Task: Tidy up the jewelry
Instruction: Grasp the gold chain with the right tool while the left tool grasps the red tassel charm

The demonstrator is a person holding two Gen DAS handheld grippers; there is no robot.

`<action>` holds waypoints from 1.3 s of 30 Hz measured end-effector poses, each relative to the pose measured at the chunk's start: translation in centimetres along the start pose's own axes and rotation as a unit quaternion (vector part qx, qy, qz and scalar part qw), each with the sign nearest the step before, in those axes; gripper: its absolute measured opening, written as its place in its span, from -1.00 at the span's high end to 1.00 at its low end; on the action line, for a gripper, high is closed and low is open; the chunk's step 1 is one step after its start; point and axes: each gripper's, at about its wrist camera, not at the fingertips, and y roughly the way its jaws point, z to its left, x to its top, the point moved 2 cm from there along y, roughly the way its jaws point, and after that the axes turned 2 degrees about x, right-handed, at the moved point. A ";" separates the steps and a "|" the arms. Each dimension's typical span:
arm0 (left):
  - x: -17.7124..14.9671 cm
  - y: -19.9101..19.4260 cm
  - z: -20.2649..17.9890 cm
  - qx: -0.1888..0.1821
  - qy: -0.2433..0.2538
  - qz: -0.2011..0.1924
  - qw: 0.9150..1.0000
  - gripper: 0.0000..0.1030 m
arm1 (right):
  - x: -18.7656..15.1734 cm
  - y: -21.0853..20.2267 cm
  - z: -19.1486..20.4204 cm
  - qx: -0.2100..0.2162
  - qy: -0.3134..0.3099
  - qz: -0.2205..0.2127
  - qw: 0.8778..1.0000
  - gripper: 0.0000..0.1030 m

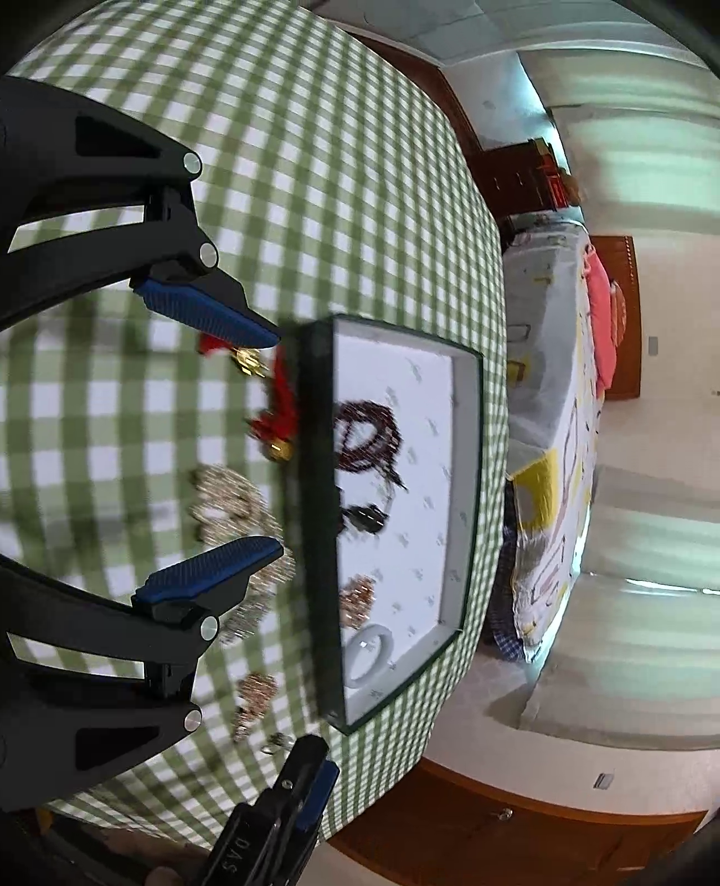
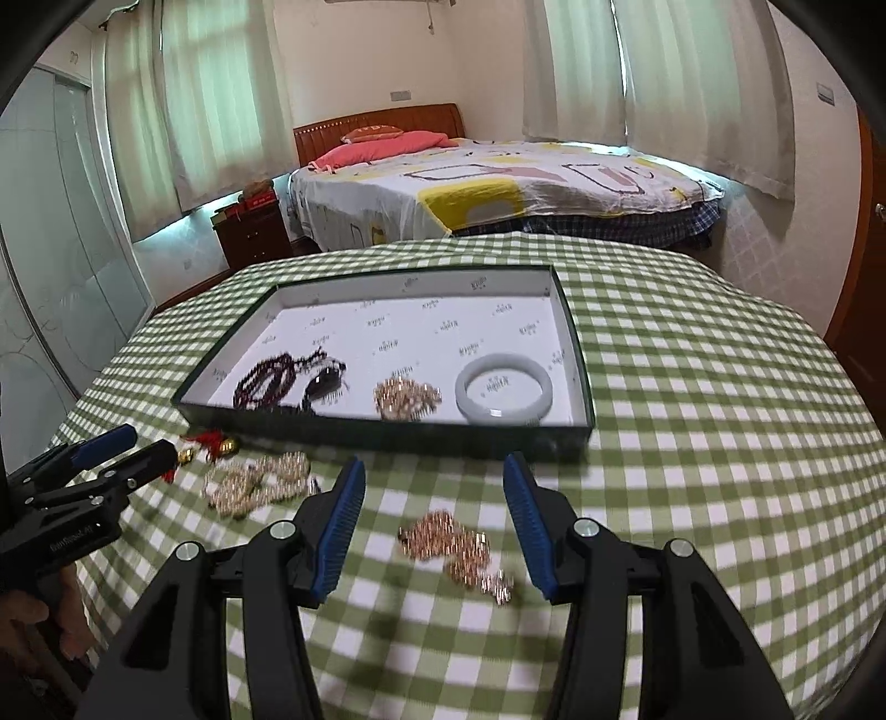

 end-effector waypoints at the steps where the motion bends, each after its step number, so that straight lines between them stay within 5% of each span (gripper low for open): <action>1: -0.4 -0.1 0.2 0.003 -0.002 0.003 1.000 -0.33 | -0.3 0.0 0.0 0.000 0.000 0.002 1.000 0.00; 14: -2.0 0.3 3.0 0.027 -0.030 0.022 0.999 -0.28 | -2.3 -0.1 0.4 0.001 -0.003 0.016 1.000 0.00; 29: -1.5 4.2 4.5 0.032 -0.039 0.062 0.997 0.38 | -2.6 1.5 -0.3 0.000 0.006 0.034 0.999 0.00; 33: -1.6 4.2 4.2 0.032 -0.028 0.060 0.997 0.76 | -2.8 1.9 -0.4 0.000 0.008 0.038 0.999 0.00; 39: -1.9 3.9 3.3 0.025 -0.013 0.051 0.998 0.81 | -2.8 2.2 -0.6 -0.002 0.010 0.042 0.999 0.00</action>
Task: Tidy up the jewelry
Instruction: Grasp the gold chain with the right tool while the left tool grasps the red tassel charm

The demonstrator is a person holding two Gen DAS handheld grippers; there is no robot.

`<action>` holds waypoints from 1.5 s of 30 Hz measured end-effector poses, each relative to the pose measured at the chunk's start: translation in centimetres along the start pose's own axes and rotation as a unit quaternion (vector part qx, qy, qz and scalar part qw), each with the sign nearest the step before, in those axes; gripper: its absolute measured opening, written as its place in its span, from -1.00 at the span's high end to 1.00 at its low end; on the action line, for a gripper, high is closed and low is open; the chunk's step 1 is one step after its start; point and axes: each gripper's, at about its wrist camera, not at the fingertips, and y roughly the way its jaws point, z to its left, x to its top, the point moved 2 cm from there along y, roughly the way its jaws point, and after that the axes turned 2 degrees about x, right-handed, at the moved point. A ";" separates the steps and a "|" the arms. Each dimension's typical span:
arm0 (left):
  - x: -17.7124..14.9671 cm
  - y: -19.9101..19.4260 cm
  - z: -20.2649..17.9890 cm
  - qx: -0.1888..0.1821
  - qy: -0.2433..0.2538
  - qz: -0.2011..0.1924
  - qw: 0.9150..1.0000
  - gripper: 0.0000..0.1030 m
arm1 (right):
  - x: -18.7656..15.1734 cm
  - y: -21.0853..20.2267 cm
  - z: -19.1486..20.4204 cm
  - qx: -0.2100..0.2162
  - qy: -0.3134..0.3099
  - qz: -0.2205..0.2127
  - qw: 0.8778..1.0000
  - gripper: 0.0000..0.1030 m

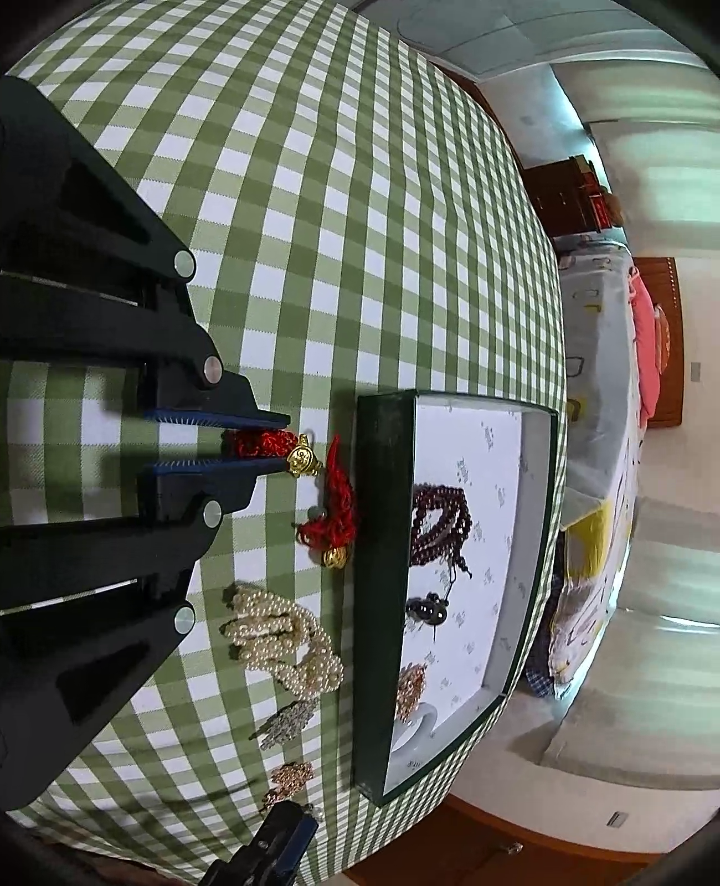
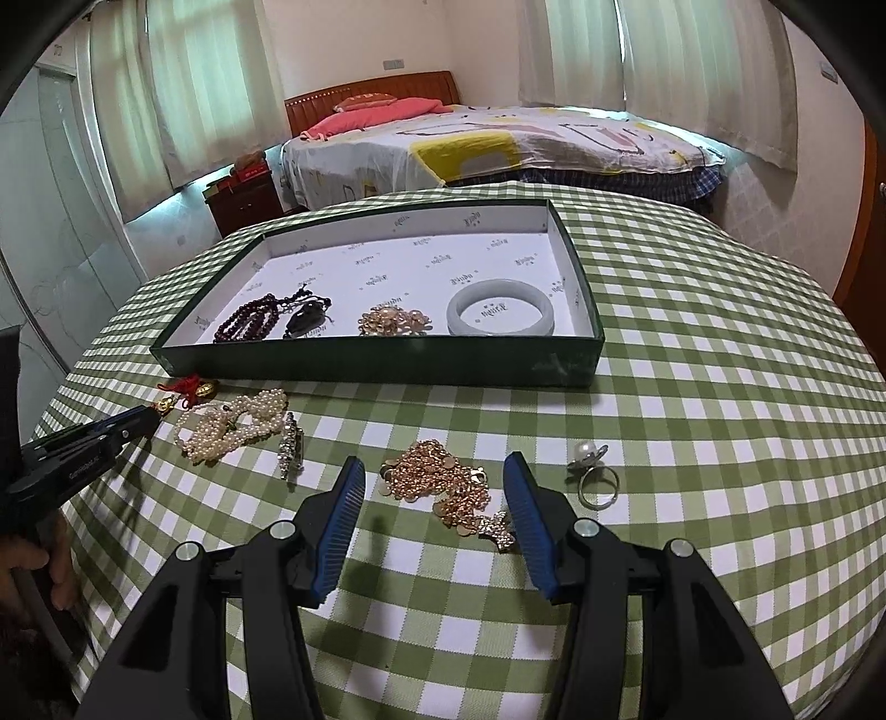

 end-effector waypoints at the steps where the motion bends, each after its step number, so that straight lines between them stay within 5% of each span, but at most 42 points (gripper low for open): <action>1: 0.0 -0.2 0.0 -0.003 0.000 -0.004 1.000 0.81 | 0.0 0.0 -0.1 -0.001 0.001 0.001 1.000 0.00; 24: 0.7 -2.7 0.2 -0.007 -0.004 -0.037 0.999 0.81 | 0.2 0.0 -2.9 -0.031 0.026 0.001 0.999 0.00; 45: 0.5 -2.3 -0.1 -0.007 0.001 -0.033 0.999 0.82 | 0.9 3.1 0.7 -0.003 -0.032 0.035 0.999 0.04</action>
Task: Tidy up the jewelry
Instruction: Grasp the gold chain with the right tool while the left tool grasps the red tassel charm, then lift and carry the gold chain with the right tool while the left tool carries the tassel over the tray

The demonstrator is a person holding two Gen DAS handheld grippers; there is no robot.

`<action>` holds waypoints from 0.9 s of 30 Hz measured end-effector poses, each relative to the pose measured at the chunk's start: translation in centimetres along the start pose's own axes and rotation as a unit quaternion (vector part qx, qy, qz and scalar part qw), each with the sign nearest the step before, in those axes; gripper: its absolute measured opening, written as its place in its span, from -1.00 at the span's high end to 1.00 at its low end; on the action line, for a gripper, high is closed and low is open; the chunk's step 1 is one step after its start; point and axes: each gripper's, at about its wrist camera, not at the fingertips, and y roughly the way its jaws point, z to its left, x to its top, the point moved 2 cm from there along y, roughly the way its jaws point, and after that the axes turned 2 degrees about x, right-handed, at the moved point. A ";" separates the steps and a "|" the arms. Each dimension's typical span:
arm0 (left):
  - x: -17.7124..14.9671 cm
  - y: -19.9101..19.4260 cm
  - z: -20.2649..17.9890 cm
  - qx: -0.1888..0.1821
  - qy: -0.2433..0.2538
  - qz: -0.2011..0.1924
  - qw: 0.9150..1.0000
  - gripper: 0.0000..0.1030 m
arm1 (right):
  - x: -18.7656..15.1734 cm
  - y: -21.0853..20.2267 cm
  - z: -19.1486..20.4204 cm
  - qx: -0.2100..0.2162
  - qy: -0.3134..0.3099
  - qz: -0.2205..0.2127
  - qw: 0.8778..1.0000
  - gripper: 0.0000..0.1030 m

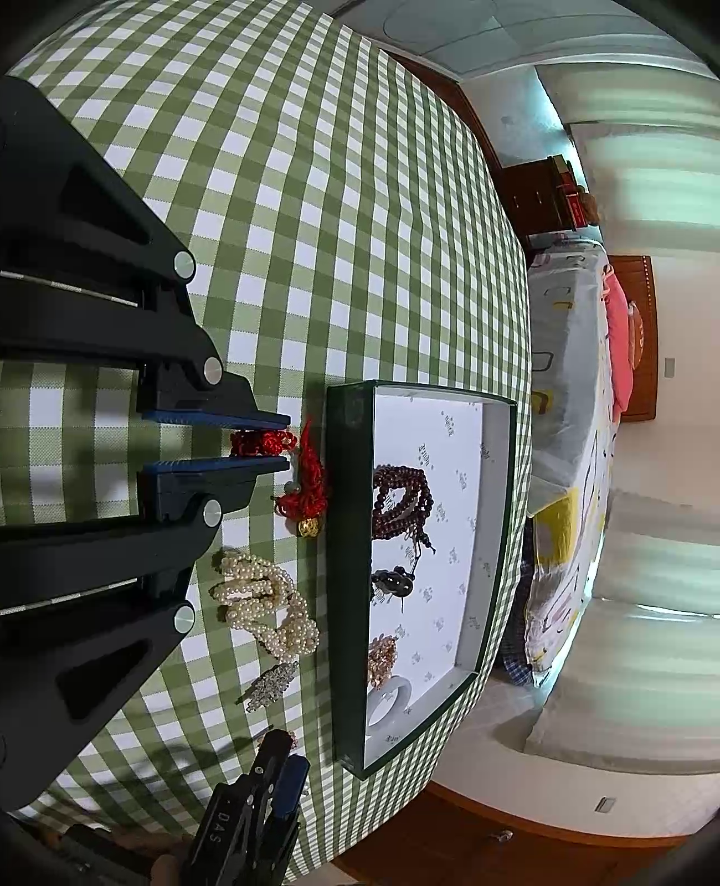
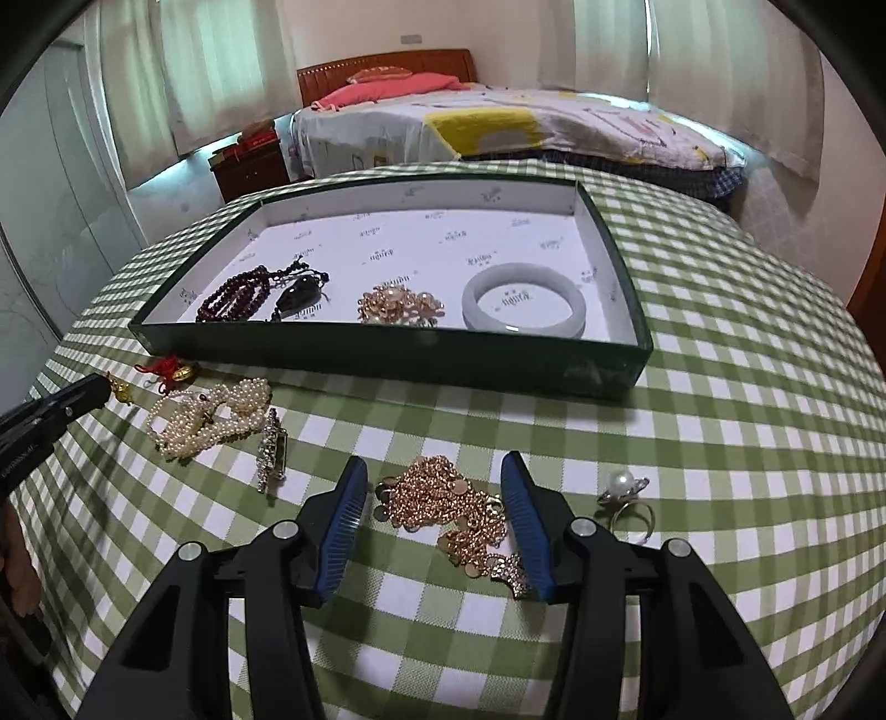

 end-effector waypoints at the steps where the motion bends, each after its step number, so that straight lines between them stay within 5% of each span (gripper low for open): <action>1: 0.0 0.0 0.0 0.000 0.000 0.000 1.000 0.82 | 0.0 0.0 0.1 -0.002 -0.004 0.000 1.000 0.09; 7: -0.1 0.1 -0.1 -0.001 0.001 0.001 1.000 0.81 | -0.3 -0.3 0.0 -0.007 -0.010 -0.003 1.000 0.67; 27: 0.9 -2.0 -1.0 -0.008 0.008 -0.025 1.000 0.81 | 0.1 -5.0 0.4 -0.003 -0.006 -0.067 0.998 0.79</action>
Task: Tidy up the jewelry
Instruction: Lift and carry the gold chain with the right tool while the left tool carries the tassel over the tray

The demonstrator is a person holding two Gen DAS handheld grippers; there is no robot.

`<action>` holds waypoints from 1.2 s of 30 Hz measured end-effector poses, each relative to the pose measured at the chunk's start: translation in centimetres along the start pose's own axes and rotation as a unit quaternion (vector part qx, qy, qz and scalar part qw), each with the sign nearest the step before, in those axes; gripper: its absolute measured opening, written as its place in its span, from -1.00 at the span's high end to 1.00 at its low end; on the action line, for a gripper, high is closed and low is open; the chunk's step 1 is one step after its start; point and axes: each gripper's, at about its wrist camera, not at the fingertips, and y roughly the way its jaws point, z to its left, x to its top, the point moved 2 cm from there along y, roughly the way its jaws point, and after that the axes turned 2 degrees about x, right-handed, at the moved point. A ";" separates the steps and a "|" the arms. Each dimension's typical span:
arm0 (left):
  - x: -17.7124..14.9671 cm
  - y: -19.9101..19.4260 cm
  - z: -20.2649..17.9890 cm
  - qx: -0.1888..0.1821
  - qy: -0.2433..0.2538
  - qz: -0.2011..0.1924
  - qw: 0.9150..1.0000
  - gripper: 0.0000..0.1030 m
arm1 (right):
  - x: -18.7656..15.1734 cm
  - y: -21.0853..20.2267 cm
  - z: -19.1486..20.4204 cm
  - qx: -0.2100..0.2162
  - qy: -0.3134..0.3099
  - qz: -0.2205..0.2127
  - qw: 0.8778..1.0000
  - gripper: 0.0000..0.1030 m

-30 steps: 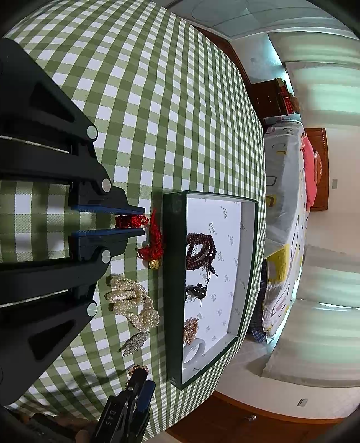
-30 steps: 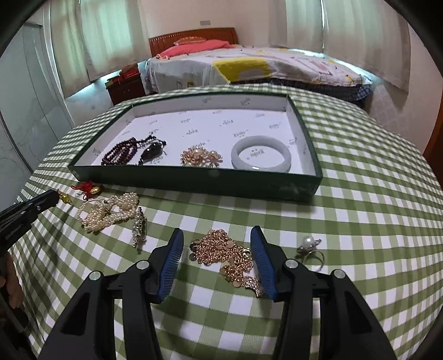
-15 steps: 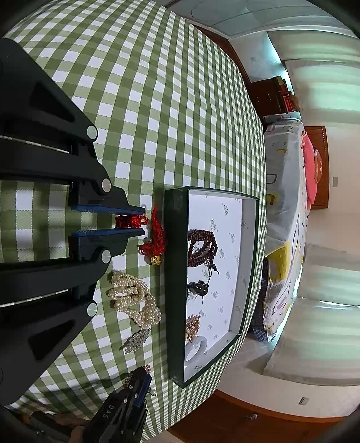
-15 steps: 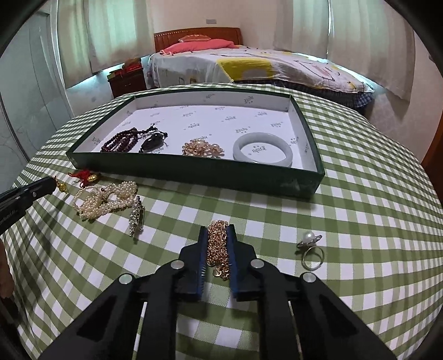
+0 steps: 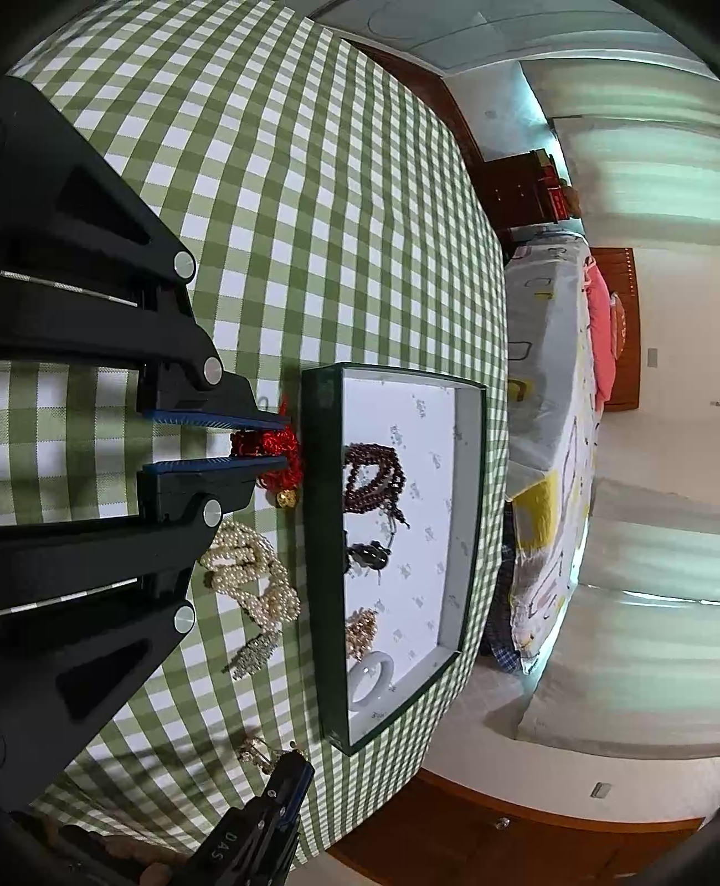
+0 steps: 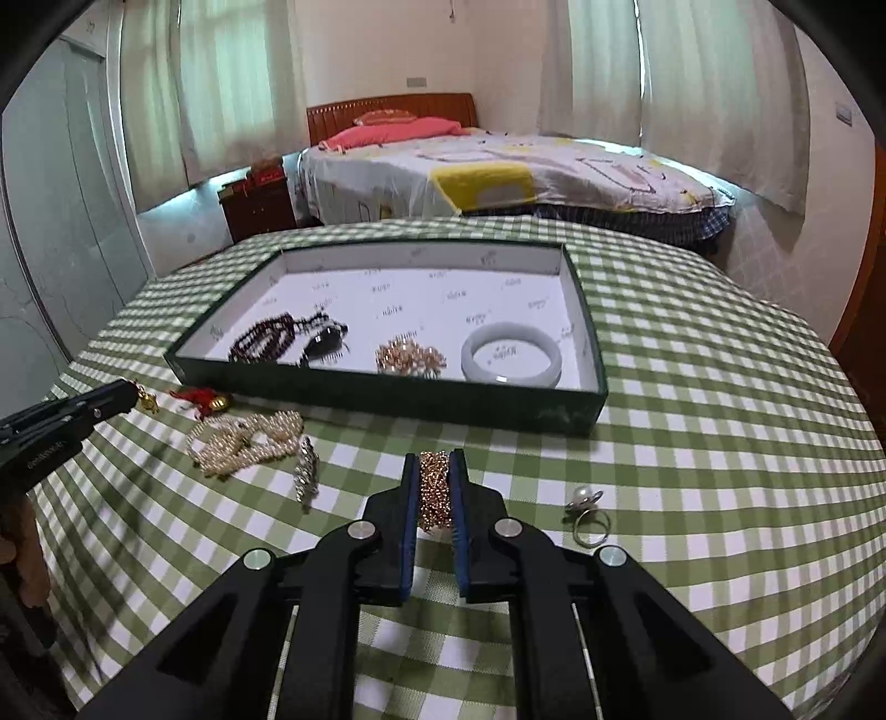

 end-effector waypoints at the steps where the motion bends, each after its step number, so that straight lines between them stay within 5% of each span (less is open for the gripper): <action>1: 0.1 -0.3 0.0 -0.001 0.000 -0.003 1.000 0.81 | 0.1 -0.3 0.0 0.001 0.001 -0.004 1.000 0.79; 18: 2.6 -3.2 -0.6 -0.015 0.000 -0.041 0.999 0.81 | 3.8 -4.3 0.6 0.022 0.009 -0.068 0.997 0.78; 36: 9.5 -3.6 -1.9 -0.033 0.004 -0.100 0.994 0.81 | 10.7 -4.0 0.4 0.036 0.004 -0.129 0.991 0.79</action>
